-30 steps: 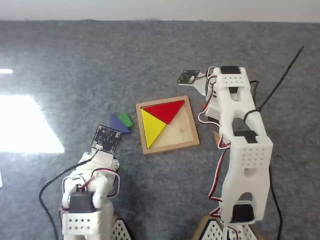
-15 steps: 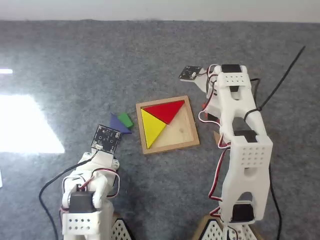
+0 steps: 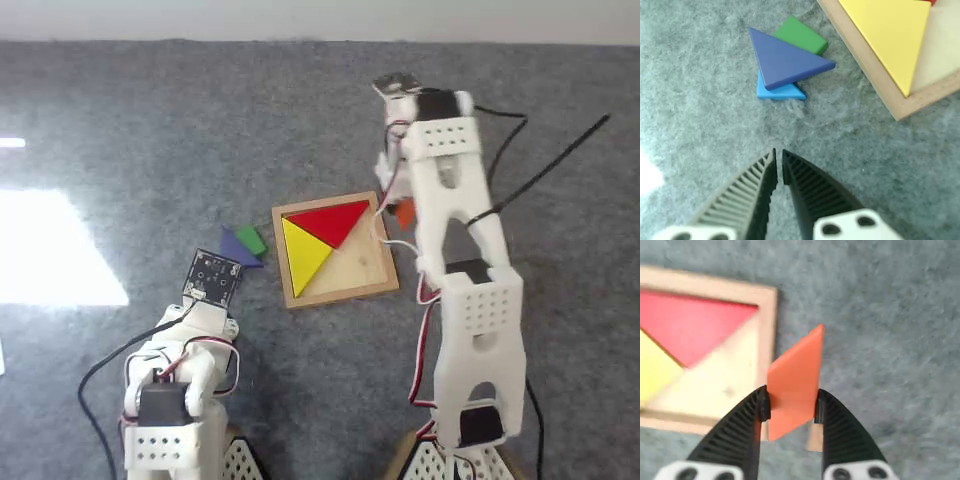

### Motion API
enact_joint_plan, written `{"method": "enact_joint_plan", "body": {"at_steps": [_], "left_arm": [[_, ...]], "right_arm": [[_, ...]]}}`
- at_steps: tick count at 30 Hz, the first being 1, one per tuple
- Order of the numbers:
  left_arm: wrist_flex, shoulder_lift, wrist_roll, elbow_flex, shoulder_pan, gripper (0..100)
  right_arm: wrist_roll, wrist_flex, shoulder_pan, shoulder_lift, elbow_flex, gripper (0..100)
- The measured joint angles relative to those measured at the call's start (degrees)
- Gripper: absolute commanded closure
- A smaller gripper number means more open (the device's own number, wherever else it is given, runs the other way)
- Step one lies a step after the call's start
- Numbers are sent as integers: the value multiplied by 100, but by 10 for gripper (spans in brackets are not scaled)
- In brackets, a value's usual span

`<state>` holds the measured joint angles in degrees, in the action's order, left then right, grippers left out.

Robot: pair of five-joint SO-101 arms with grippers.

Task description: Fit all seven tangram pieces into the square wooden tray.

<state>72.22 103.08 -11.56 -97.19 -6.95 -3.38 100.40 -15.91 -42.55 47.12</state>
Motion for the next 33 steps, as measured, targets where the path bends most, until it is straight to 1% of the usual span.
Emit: {"method": "enact_joint_plan", "body": {"at_steps": [3, 5, 8, 10, 11, 16, 26, 33], "left_arm": [[0, 0, 0, 0, 0, 982], [0, 0, 0, 0, 0, 982], [0, 0, 0, 0, 0, 982], [0, 0, 0, 0, 0, 982], [0, 0, 0, 0, 0, 982], [0, 0, 0, 0, 0, 982], [0, 0, 0, 0, 0, 982], [0, 0, 0, 0, 0, 982]], "right_arm": [[730, 0, -352, -9, 0, 992], [1424, 9, -598, 0, -123, 992], [2453, 9, -879, 0, -712, 992], [2919, 9, -1020, 0, -1046, 992], [3033, 9, -1064, 0, -1108, 992], [3165, -123, -985, 0, -1143, 992], [3165, -343, -985, 0, -1160, 992], [2549, -686, -985, 0, -1160, 988]]}}
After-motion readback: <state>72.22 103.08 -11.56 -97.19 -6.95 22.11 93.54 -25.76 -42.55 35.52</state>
